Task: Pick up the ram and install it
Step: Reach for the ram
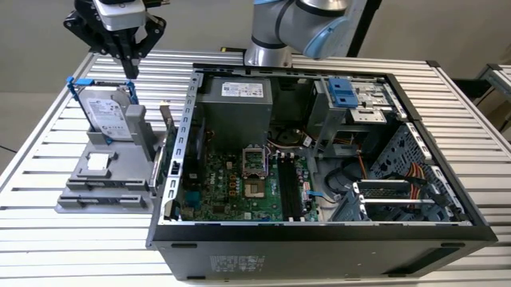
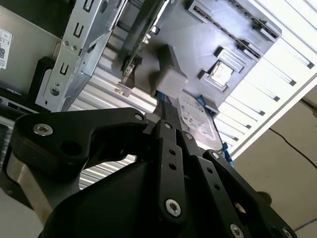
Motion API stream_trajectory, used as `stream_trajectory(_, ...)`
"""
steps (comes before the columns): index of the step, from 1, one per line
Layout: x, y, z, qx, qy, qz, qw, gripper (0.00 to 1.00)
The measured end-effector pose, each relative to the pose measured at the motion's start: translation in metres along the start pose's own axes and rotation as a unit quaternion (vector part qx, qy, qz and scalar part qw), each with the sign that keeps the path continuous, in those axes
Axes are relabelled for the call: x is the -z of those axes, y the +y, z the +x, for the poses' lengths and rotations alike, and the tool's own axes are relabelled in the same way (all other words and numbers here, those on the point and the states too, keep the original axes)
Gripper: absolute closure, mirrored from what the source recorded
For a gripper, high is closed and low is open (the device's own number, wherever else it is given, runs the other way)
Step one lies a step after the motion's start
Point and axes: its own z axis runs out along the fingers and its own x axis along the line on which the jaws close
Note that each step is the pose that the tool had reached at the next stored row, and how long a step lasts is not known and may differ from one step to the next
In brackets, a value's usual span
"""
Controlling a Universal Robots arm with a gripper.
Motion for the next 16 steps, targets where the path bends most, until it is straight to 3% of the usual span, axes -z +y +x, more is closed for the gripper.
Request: stream_trajectory(16, -0.0006, 0.0006, 0.0117, 0.0, 0.0048, 0.0, 1.0, 1.0)
